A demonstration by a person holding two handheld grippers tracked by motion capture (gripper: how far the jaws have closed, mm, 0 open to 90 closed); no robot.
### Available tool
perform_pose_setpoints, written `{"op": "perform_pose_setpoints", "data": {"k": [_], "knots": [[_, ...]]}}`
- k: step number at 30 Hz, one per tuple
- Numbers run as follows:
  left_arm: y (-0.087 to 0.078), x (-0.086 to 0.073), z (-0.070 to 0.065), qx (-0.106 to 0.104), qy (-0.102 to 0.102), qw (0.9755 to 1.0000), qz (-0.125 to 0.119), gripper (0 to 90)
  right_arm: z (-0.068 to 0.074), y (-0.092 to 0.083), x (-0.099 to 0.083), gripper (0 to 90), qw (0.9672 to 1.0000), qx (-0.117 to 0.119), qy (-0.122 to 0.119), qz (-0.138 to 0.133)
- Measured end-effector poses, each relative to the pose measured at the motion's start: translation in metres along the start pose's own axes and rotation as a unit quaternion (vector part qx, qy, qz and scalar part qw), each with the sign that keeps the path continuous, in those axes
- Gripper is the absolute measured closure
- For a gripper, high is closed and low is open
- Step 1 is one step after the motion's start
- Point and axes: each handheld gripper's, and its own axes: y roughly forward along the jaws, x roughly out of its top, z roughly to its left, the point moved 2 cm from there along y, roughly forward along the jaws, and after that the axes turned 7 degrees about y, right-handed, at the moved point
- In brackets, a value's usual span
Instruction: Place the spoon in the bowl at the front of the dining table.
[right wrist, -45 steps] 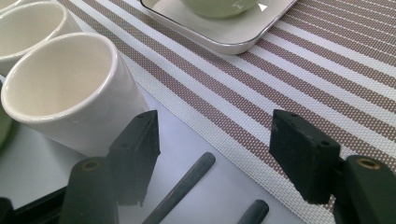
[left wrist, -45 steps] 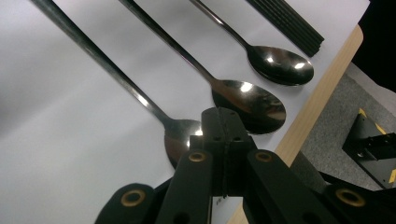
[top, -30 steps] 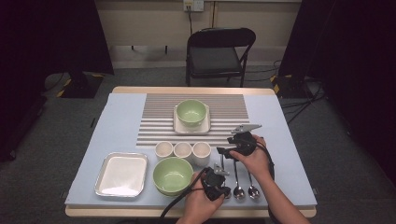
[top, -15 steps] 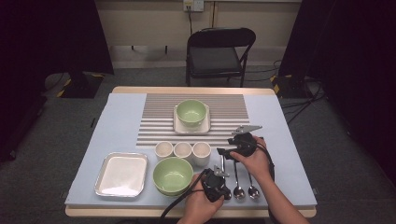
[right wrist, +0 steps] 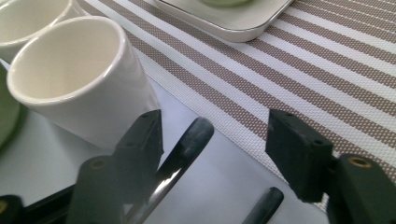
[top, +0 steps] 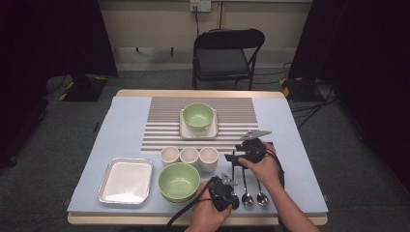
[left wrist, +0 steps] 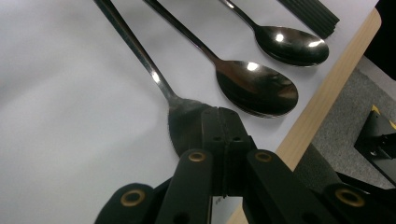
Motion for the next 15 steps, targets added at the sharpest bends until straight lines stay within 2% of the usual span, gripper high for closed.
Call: {"op": "perform_pose_setpoints", "data": {"k": [6,9,12,15], "knots": [[0.0000,-0.0004,-0.0016,0.007,0.005,1.0000,-0.001,90.0,0.0023,-0.0016,-0.0008,48.0,0.9999,0.010,0.005,-0.001],[-0.0003,-0.0004,-0.0016,0.009,0.010,0.9999,0.000,90.0,0.0038,-0.0024,-0.0014,57.6,0.9998,0.015,0.011,0.003],[-0.0001,-0.0001,0.0001,0.011,0.004,0.9999,-0.004,90.0,0.0047,-0.0028,-0.0018,67.0,0.9998,0.019,0.010,0.004],[-0.0001,0.0003,0.0001,0.014,0.006,0.9999,-0.002,90.0,0.0055,-0.0037,-0.0016,70.5,0.9994,0.026,0.024,0.001]]}}
